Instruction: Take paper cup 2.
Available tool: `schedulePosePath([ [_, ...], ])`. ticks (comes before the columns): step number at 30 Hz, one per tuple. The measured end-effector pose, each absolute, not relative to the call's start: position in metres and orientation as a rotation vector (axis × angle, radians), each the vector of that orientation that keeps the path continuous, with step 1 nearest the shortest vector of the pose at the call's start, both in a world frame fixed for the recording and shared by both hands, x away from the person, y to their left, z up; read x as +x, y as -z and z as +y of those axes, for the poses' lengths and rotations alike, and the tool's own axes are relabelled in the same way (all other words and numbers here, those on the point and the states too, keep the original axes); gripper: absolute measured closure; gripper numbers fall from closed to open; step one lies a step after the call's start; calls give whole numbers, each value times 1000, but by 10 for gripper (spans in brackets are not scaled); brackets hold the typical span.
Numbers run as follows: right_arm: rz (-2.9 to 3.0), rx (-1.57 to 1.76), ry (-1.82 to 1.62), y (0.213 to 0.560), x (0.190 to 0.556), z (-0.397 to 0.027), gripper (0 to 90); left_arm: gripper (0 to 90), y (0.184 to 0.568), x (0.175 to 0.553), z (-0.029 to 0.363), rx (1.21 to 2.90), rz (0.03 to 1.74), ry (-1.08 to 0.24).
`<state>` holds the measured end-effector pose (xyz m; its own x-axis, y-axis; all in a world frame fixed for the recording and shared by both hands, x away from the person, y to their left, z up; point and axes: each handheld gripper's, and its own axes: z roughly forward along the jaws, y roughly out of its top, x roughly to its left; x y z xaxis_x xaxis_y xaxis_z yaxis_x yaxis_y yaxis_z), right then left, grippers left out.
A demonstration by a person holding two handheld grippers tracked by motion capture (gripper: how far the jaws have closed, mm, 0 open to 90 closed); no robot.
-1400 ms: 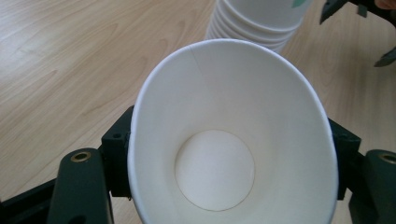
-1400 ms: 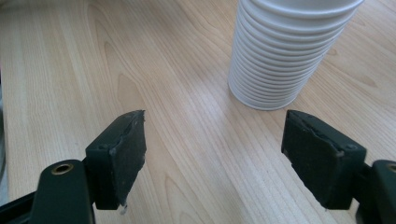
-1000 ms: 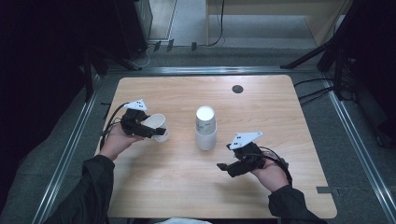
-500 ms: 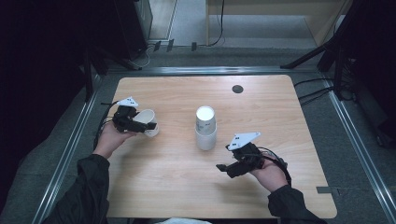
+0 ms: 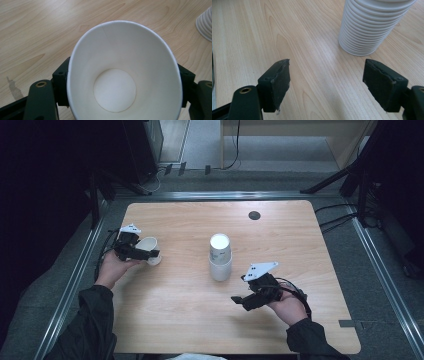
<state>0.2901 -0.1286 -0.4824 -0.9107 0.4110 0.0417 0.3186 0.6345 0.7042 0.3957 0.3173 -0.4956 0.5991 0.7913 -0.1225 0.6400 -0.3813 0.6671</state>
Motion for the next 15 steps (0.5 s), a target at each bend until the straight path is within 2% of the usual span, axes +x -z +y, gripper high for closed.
schedulePosePath([
  [15,2730,612,-1130,483,290,-128,223,223,501,397,315,2175,1144,-297],
])
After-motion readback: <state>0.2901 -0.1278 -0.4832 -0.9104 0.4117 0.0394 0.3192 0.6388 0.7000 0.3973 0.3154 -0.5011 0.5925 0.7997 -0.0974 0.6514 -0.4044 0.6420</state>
